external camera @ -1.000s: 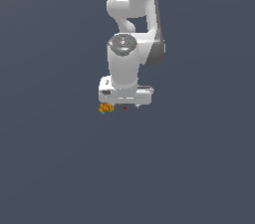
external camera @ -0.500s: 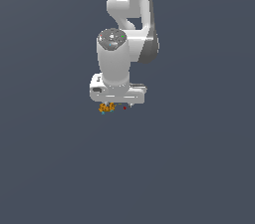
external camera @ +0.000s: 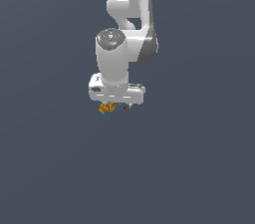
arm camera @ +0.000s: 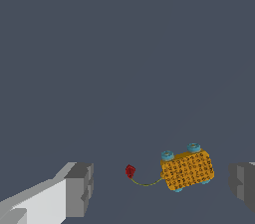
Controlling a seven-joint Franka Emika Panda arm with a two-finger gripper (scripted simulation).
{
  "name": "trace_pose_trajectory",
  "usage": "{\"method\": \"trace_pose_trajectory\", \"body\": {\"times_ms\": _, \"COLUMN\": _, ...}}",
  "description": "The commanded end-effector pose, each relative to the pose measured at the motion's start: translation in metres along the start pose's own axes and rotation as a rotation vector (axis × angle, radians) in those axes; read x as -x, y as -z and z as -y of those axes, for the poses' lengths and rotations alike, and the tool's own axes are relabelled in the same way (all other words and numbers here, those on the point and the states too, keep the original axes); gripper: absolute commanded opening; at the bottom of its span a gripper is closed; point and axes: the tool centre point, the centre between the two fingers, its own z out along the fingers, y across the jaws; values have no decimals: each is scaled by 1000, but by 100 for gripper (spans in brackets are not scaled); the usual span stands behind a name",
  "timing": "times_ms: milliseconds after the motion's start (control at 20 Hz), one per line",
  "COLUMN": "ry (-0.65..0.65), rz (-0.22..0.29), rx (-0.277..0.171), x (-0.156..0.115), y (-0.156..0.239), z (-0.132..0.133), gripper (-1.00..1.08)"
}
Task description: Pick up the object and move it to a goal position.
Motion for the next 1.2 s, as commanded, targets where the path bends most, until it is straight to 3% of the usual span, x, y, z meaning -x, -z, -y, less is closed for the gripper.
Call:
{"method": "trace_pose_trajectory", "body": {"times_ms": 0, "ry": -21, "rz": 0, "rx": -1, "x": 1, "y": -2, "z": -1, "gripper": 100}}
{"method": "trace_pose_trajectory", "body": {"times_ms": 500, "ry": -201, "rz": 1, "rx": -9, "x": 11, "y": -20, "z": -6, "gripper": 100}}
{"method": "trace_pose_trajectory", "body": {"times_ms": 1150, "ry": -600, "rz": 1, "rx": -18, "x": 36, "y": -55, "z": -20, "gripper": 100}}
